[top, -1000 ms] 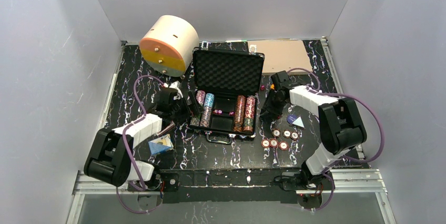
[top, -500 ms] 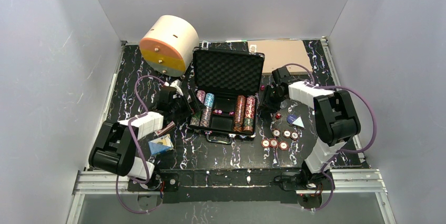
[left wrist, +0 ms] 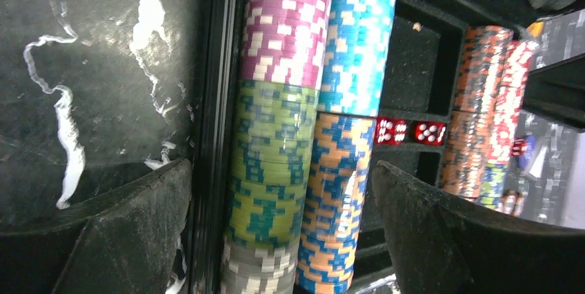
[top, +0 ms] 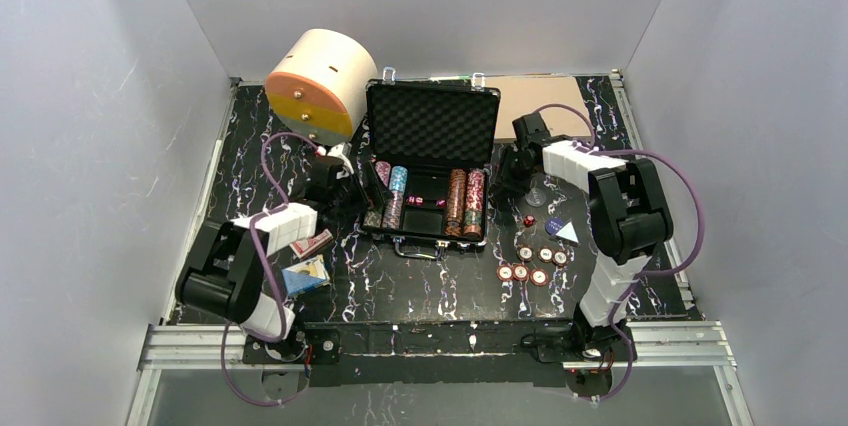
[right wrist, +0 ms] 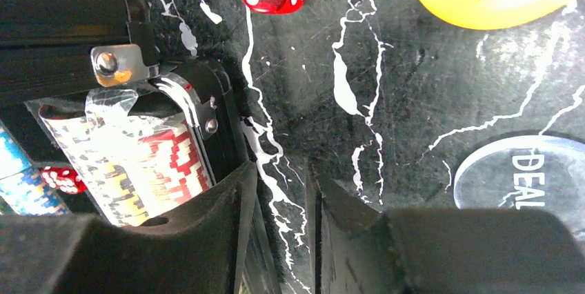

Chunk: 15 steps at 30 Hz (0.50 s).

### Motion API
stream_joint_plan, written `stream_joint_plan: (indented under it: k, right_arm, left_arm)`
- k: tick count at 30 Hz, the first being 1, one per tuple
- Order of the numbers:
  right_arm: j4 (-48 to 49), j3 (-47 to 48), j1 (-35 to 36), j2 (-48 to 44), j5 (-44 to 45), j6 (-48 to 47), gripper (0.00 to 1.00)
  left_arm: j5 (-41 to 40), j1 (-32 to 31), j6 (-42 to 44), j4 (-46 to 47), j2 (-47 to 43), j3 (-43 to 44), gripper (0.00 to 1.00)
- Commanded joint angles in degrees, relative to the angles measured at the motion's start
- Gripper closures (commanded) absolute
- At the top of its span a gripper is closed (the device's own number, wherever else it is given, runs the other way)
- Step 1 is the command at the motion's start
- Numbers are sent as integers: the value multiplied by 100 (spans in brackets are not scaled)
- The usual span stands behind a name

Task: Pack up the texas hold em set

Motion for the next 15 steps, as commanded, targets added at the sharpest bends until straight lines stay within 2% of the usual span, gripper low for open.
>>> stream_joint_plan:
  k: [1, 4, 6, 9, 11, 13, 15]
  right_arm:
    - [-292, 376, 276, -600, 959, 675, 57]
    - [-1011, 398, 364, -1079, 1793, 901, 52]
    - [-1207, 466, 582, -1308, 1954, 881, 50]
    - [-916, 539, 1035, -1481, 1694, 740, 49]
    - [-272, 523, 1317, -1445, 1140, 650, 49]
    - [87, 625, 1496, -1184, 530, 658, 49]
    - [234, 849, 1703, -841, 143, 640, 43]
  left_arm:
    - [-916, -342, 427, -1253, -1021, 368, 2]
    - [-2537, -328, 778, -2366, -1409, 664, 2]
    - [-3088, -301, 967, -2798, -1503, 907, 2]
    - [-2751, -298, 1255, -2842, -1700, 1118, 2]
    - [-2389, -298, 1311, -2677, -1847, 1128, 2]
    - [-2251, -298, 1305, -2537, -1972, 1128, 2]
    - [-2278, -303, 1302, -2458, -2063, 1132, 2]
